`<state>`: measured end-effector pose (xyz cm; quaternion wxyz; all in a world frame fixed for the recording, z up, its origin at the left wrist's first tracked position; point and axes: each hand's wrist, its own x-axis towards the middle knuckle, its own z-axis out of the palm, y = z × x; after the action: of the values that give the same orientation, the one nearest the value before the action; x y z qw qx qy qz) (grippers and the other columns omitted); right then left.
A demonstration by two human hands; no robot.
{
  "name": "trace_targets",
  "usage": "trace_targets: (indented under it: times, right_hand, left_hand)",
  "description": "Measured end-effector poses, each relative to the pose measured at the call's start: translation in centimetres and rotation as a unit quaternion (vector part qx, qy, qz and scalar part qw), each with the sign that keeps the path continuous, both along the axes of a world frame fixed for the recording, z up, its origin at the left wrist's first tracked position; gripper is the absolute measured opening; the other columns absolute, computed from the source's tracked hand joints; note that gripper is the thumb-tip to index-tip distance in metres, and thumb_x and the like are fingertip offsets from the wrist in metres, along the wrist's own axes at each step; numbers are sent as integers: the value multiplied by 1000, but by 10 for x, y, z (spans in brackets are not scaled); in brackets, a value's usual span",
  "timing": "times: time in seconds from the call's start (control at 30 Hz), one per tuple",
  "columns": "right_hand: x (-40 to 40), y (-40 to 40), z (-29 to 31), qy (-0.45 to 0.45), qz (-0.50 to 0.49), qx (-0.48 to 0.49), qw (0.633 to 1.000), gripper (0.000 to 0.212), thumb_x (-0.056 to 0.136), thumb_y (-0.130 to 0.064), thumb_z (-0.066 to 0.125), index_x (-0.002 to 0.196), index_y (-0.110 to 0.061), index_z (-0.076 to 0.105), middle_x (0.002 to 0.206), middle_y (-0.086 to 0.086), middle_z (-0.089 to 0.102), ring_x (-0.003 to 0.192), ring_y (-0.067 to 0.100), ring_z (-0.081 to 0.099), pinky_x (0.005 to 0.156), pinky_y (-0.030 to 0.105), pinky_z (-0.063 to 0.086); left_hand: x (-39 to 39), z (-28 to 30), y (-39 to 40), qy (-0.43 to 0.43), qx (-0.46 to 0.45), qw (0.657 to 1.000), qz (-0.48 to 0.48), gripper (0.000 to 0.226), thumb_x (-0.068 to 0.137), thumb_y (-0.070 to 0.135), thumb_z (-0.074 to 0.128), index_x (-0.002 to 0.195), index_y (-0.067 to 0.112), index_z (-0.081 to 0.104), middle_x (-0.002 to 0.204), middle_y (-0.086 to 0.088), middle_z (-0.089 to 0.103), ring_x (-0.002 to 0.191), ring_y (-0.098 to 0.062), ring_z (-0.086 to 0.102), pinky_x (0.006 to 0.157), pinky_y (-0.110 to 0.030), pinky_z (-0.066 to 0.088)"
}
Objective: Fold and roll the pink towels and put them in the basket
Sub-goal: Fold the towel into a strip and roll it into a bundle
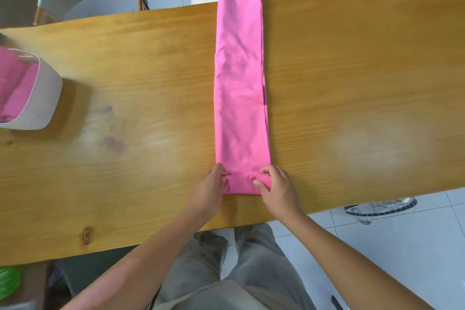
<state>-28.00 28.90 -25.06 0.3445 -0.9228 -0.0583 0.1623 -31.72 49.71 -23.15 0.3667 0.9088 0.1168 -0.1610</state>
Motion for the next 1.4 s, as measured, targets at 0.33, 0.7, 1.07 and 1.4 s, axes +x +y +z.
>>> trace_targets:
  times: [0.33, 0.7, 1.07, 1.4]
  right_hand:
    - [12, 4, -6, -234, 188, -94, 949, 10, 89, -10, 63, 93, -18, 66, 89, -4, 58, 84, 20, 53, 75, 32, 43]
    - [27, -18, -1, -196, 249, -82, 945, 37, 87, -35, 73, 115, -11, 68, 106, 0, 67, 99, 24, 63, 86, 37, 53]
    - [76, 8, 1, -23, 48, -7, 999, 31, 94, -41, 63, 113, -19, 52, 113, -4, 50, 99, 15, 51, 75, 33, 48]
    - [73, -17, -9, -283, 295, -66, 910, 38, 89, -38, 70, 119, -16, 62, 117, 1, 61, 111, 24, 55, 99, 39, 41]
  left_hand:
    - [-17, -9, 4, -179, 242, 908, -292, 30, 85, 6, 55, 114, 5, 63, 119, -9, 59, 104, -29, 54, 91, -40, 52]
    - [14, 8, 8, -67, 167, 965, -191, 35, 90, 13, 65, 125, 13, 63, 121, -1, 60, 110, -23, 53, 89, -37, 53]
    - [40, 10, -5, -163, 206, 949, -173, 26, 81, -3, 69, 102, 9, 60, 109, -6, 60, 96, -27, 53, 77, -39, 51]
    - [56, 14, -11, -78, 291, 915, -267, 57, 65, 0, 73, 117, 10, 53, 117, -7, 61, 110, -33, 60, 88, -42, 56]
